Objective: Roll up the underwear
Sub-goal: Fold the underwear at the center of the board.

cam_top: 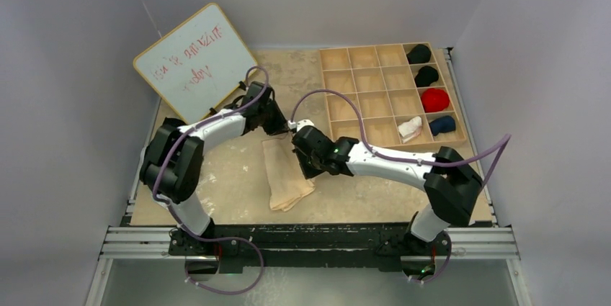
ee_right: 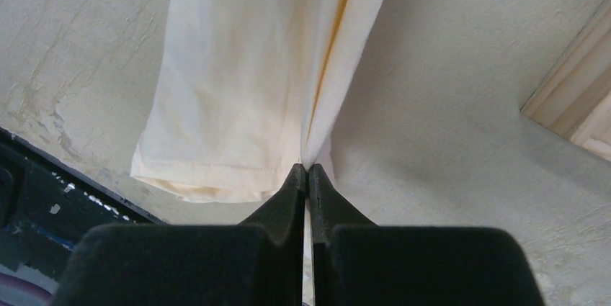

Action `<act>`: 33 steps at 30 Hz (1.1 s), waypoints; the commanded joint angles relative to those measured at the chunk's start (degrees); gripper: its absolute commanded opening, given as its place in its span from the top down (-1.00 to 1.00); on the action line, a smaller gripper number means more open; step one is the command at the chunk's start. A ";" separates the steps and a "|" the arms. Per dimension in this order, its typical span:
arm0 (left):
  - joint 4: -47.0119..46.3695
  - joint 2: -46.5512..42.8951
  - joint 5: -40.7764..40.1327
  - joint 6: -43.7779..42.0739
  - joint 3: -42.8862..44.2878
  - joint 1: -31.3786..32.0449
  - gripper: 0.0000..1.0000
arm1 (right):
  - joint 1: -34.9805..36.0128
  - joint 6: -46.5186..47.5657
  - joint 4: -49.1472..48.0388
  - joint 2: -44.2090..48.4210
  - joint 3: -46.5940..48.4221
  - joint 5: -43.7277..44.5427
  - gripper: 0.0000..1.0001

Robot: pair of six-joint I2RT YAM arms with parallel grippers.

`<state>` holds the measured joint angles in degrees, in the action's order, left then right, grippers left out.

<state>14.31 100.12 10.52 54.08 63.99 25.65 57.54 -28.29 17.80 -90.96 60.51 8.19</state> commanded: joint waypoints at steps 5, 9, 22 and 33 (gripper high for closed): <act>-18.86 -7.03 8.58 4.09 -13.33 -5.70 1.00 | 4.24 1.03 5.96 -5.24 7.91 3.69 1.00; -24.46 -9.23 11.10 4.13 -18.54 -7.51 1.00 | 5.38 1.13 5.93 -7.39 10.39 1.81 1.00; -24.58 -21.93 7.98 4.08 -30.37 -10.90 1.00 | 8.78 3.12 5.66 -12.14 15.44 -1.58 1.00; -18.20 -33.48 -0.72 6.17 -38.66 -11.24 1.00 | 9.51 4.77 1.51 -12.93 14.23 -8.65 1.00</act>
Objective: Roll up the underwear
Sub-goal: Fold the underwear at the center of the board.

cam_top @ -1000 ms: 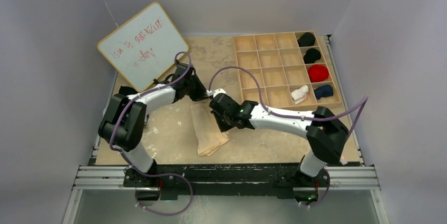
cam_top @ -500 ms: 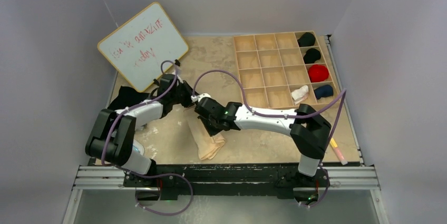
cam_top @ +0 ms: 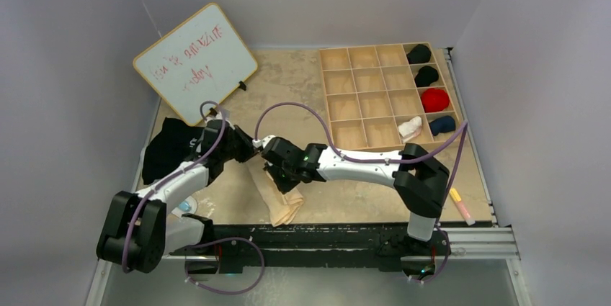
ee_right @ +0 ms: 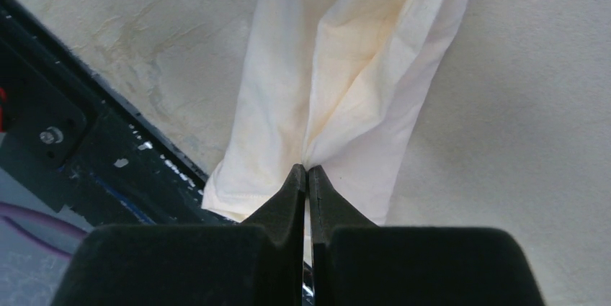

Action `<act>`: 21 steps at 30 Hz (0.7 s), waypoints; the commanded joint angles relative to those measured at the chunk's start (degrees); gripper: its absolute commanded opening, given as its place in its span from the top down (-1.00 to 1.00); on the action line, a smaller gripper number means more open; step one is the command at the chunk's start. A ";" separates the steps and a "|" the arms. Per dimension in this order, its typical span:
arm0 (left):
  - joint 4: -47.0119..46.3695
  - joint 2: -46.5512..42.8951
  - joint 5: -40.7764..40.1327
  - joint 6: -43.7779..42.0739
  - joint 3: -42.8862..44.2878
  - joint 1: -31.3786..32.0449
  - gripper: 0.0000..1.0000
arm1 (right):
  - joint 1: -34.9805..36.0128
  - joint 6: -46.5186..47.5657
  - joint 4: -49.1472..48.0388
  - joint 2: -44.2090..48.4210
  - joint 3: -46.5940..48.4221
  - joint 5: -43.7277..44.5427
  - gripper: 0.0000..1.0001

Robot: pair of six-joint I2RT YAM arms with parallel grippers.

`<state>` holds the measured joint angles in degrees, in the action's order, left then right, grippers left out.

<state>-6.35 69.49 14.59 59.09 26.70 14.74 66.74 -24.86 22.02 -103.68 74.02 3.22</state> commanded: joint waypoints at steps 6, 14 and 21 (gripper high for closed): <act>8.58 -6.98 -10.85 3.25 -3.90 -0.33 1.00 | 0.32 2.71 -2.89 -2.14 2.27 -7.27 1.00; 14.64 -12.28 -17.10 6.46 -6.69 -0.33 1.00 | 0.61 4.10 -2.85 -5.76 3.38 -14.23 1.00; 18.10 -8.69 -18.79 6.63 -4.81 -0.33 0.86 | 0.62 5.22 -3.13 -6.07 4.04 -18.52 0.79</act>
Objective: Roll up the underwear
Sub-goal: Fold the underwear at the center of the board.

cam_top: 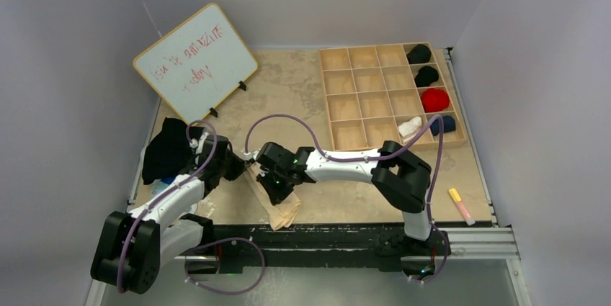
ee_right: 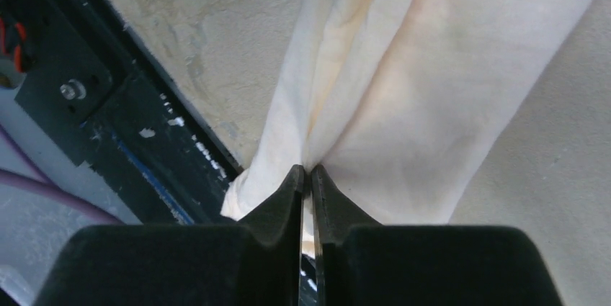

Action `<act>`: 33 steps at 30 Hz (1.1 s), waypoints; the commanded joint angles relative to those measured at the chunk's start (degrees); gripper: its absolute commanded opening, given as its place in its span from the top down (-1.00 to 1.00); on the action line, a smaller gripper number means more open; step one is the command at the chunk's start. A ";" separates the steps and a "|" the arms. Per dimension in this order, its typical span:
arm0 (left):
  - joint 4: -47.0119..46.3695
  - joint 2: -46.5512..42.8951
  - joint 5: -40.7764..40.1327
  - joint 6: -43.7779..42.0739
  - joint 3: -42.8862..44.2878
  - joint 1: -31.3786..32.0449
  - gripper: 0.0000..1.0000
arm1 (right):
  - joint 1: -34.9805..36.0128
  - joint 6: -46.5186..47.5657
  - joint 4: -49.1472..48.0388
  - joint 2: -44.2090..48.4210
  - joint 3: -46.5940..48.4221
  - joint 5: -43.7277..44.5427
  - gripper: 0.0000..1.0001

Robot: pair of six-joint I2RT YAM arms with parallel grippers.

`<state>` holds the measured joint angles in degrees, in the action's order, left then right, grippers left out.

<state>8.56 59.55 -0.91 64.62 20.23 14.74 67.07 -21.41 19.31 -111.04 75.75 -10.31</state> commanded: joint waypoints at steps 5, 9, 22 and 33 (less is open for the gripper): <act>7.80 0.20 -5.58 1.12 4.38 -0.34 0.09 | 0.33 3.59 -2.61 4.17 0.32 -14.27 0.40; 10.92 -1.35 -6.87 1.29 6.17 -0.38 -0.25 | 0.28 5.17 -3.47 6.32 0.42 -21.08 0.27; 27.15 -5.15 -8.88 3.93 12.01 -0.39 -0.28 | -5.19 -3.89 -11.06 12.78 -7.28 -9.72 0.56; 9.29 2.94 16.81 -9.26 11.54 -0.41 0.84 | -5.59 1.10 -12.88 3.39 -8.35 -15.59 0.74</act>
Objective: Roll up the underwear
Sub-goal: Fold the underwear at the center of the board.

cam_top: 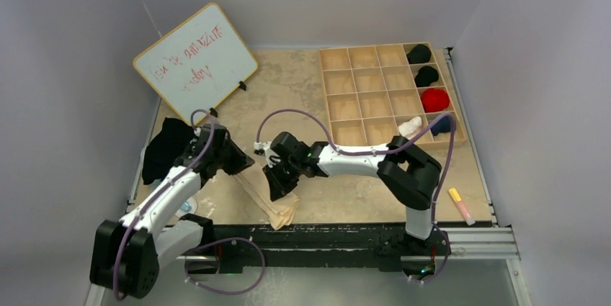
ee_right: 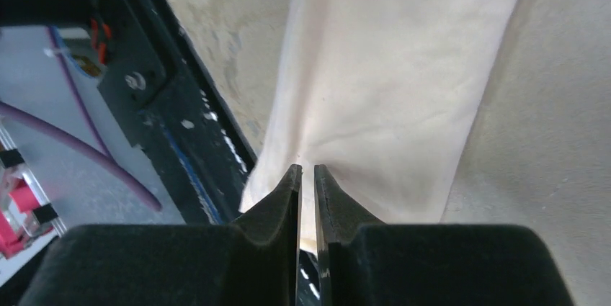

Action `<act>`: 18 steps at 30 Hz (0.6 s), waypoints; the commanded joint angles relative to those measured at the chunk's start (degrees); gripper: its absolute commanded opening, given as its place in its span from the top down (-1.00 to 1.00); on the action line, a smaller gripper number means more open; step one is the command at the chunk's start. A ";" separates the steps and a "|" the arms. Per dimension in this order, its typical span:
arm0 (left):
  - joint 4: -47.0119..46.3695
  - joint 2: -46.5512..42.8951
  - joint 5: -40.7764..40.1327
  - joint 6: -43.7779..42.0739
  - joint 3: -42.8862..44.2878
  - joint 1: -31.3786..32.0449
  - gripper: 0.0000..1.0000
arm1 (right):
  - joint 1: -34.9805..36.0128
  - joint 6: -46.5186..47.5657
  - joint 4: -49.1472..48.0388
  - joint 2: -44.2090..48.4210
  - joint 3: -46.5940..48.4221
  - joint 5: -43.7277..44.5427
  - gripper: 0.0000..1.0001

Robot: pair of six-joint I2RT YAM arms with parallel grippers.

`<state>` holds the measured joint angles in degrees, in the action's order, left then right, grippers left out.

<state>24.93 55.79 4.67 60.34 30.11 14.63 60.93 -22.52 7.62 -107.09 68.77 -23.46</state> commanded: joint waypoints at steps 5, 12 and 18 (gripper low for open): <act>-2.22 17.02 6.00 -4.62 2.39 -0.27 1.00 | 0.59 2.79 2.16 -1.64 -4.15 0.10 0.76; -4.51 14.34 0.00 -2.14 -0.08 -0.29 0.97 | -4.81 2.23 5.08 -0.98 -6.49 10.86 0.83; -2.17 9.21 -1.01 -4.46 4.03 -0.25 0.44 | -10.02 11.47 6.47 -1.79 -0.96 15.43 0.77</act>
<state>22.06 68.36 6.46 57.45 30.33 14.63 54.00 -19.35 8.91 -107.87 64.49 -18.31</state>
